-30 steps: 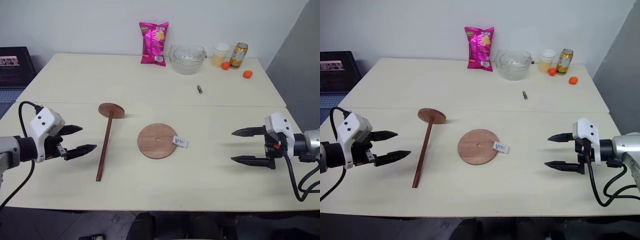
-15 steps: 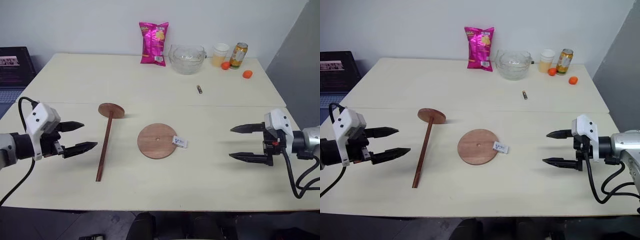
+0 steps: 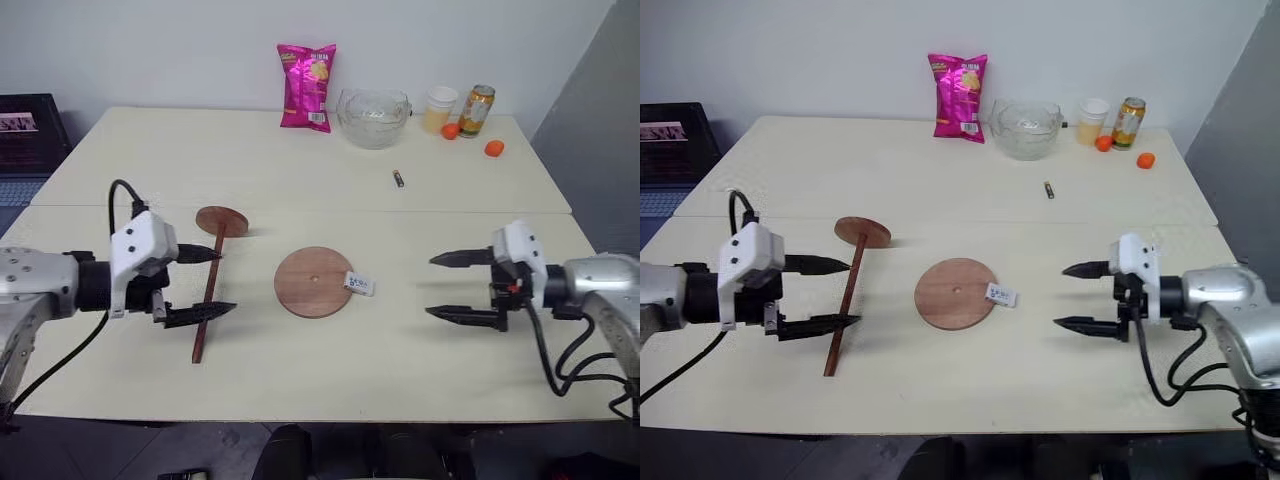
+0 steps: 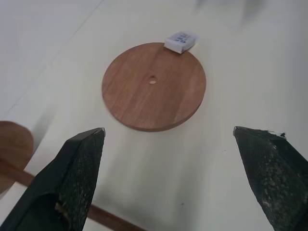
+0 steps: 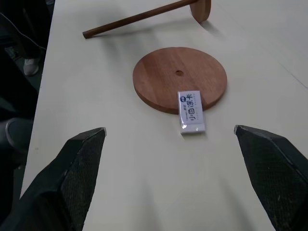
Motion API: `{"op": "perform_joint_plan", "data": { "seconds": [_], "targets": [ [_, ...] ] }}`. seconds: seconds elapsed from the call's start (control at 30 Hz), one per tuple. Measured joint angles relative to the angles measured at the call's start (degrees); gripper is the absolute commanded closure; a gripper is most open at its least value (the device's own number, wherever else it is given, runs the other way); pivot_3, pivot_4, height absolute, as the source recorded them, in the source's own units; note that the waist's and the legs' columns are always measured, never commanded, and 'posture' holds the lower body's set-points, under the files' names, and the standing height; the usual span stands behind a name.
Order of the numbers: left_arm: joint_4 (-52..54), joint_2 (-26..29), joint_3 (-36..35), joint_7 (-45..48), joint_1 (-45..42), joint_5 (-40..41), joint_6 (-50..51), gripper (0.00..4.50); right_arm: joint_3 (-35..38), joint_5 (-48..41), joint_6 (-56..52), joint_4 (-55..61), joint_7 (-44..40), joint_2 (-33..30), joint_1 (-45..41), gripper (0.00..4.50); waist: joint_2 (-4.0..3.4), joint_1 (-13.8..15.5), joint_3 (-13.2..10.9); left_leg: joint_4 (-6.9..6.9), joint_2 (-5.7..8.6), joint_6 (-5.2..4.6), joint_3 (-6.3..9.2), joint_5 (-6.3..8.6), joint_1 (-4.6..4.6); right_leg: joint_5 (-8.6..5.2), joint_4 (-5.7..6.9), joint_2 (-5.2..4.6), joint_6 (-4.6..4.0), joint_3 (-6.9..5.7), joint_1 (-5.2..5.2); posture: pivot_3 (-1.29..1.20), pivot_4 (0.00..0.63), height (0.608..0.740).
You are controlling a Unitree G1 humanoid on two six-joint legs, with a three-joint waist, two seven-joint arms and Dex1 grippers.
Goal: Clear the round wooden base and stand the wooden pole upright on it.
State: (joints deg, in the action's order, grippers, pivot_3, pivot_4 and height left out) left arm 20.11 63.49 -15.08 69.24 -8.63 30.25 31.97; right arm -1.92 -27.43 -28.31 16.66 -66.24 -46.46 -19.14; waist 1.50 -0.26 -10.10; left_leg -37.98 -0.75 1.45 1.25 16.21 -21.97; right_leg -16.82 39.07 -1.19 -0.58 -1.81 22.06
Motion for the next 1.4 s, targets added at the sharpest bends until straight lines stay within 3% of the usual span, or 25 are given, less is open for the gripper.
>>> {"op": "perform_joint_plan", "data": {
  "seconds": [0.17,0.43,0.7,0.73,0.8,0.83,1.2,1.4],
  "targets": [
    [0.4,-1.4,4.4,-0.2,-3.0,-0.6,-1.3,0.05,-9.8,8.7,0.4,-4.4,6.5,8.3,-6.1,0.0,0.01,0.0,0.0,-0.01,0.0,0.0,0.0,0.0,-0.01,0.0,0.02,0.04,0.0,0.02,0.02,0.0,0.15,0.74],
    [0.8,-3.9,7.4,-1.8,-5.2,-1.2,-1.5,0.05,-17.4,16.1,4.5,-18.1,8.9,17.4,-12.5,0.0,0.02,0.0,0.0,-0.05,0.01,0.0,0.0,-0.01,-0.05,0.0,0.03,0.05,-0.01,0.04,0.07,0.0,0.15,0.74],
    [1.3,-5.4,10.5,-2.3,-6.2,-1.8,-2.5,0.05,-19.8,20.3,9.5,-29.8,7.5,20.4,-16.1,0.0,0.02,0.0,0.0,-0.06,0.02,0.0,-0.01,-0.01,-0.08,0.01,0.04,0.05,-0.01,0.05,0.09,0.0,0.15,0.74],
    [1.3,-5.8,10.8,-2.3,-6.4,-1.8,-2.6,0.0,-20.0,21.0,10.4,-30.9,7.5,20.5,-16.4,0.36,0.03,0.0,0.0,-0.06,0.01,0.0,-0.01,-0.01,-0.07,0.01,0.04,0.05,-0.01,0.04,0.08,0.0,0.15,0.74],
    [1.3,-6.2,11.1,-2.3,-6.8,-2.2,-2.9,0.0,-20.0,21.3,10.7,-31.7,7.0,20.6,-16.4,0.54,0.03,0.0,0.0,-0.06,0.01,0.0,-0.01,-0.01,-0.07,0.01,0.04,0.05,-0.01,0.04,0.08,0.0,0.15,0.74],
    [1.3,-6.5,11.2,-2.4,-6.9,-2.4,-3.1,0.0,-19.9,21.5,10.8,-31.8,6.7,20.7,-16.4,0.93,0.03,0.0,0.0,-0.06,0.01,0.0,-0.01,-0.01,-0.08,0.01,0.03,0.05,-0.01,0.05,0.08,0.0,0.15,0.74],
    [1.7,-8.4,12.5,-2.5,-7.7,-2.3,-3.6,0.0,-19.3,21.7,12.5,-31.6,6.3,20.7,-16.1,3.3,0.03,0.0,0.0,-0.06,0.01,0.0,0.0,-0.01,-0.08,0.01,0.04,0.05,-0.01,0.05,0.08,0.0,0.15,0.74],
    [3.9,-11.7,13.1,-4.4,-8.1,-1.3,-2.4,0.0,-13.6,20.4,11.6,-27.0,8.1,18.3,-13.2,3.42,0.02,0.3,0.0,-0.07,0.03,0.0,0.01,-0.01,-0.1,0.01,0.02,0.03,-0.01,0.05,0.06,0.0,0.15,0.74]
  ]
}}
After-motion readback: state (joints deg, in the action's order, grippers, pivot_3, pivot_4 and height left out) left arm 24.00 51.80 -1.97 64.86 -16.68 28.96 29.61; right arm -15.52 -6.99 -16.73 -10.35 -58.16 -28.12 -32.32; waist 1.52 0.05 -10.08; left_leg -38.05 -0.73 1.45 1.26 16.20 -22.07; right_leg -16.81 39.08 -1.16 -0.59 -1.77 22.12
